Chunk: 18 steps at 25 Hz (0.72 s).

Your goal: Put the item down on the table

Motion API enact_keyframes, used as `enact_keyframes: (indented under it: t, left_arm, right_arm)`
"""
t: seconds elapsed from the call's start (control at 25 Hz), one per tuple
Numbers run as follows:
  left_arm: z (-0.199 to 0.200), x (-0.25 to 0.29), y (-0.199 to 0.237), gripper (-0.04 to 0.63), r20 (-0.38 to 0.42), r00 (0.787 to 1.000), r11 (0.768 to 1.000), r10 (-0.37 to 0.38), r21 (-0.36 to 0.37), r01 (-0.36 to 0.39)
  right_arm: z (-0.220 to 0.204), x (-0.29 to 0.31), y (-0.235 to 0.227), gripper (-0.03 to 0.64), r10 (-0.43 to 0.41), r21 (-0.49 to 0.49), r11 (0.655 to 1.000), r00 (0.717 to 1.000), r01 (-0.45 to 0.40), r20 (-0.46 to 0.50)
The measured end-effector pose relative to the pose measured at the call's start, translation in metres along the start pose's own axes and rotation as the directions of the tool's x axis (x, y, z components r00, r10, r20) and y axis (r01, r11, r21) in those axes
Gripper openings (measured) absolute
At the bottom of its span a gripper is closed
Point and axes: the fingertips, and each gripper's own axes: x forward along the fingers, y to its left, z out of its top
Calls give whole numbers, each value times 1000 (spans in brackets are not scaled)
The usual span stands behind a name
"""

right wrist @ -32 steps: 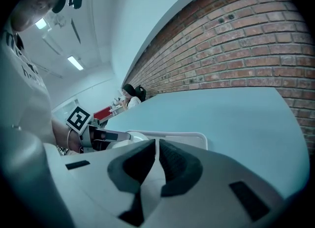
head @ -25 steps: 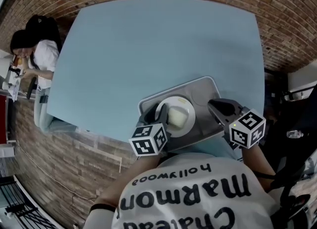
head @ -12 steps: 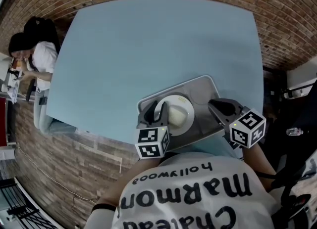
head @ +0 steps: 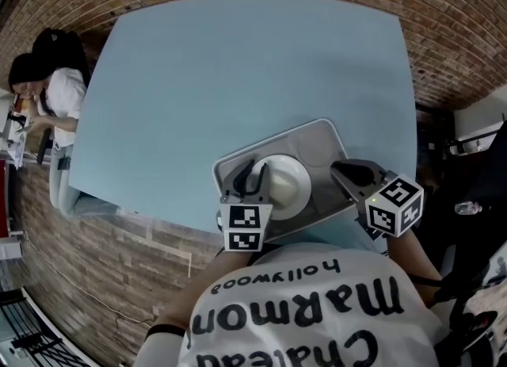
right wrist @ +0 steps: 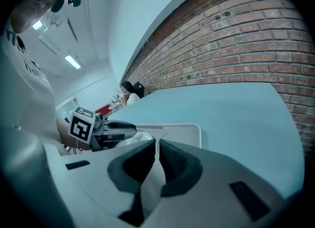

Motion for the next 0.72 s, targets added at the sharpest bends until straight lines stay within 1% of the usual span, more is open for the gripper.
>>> enact_keyframes:
  t: [0.12,0.32,0.44,0.52,0.6,0.64,0.72]
  left_arm:
    - [1,1,-1,94,4,1000,1000,-3,-16,3]
    - [6,-12,7,94,42,999,996,8,-92,-4]
    - [20,-29,12,93,96,995,989,1,-150,14]
    - [30,-43,12,85,145,989,981,-28,-188,56]
    - [40,-63,10,64,209,975,970,-80,-209,125]
    - [46,-76,8,53,248,962,963,-110,-214,165]
    - [54,-104,5,31,324,932,945,-163,-220,242]
  right_arm:
    - [-2,-1,0,15,5,-6,1000,1000,-5,-4]
    - [1,-4,10,15,38,-27,999,999,-38,13]
    - [5,-4,21,15,61,-51,997,998,-59,29]
    - [10,-5,30,15,60,-91,994,997,-56,38]
    - [16,-8,41,15,48,-135,990,998,-41,45]
    - [18,-10,45,15,36,-152,988,998,-28,52]
    - [24,-15,55,15,14,-173,985,997,-1,74]
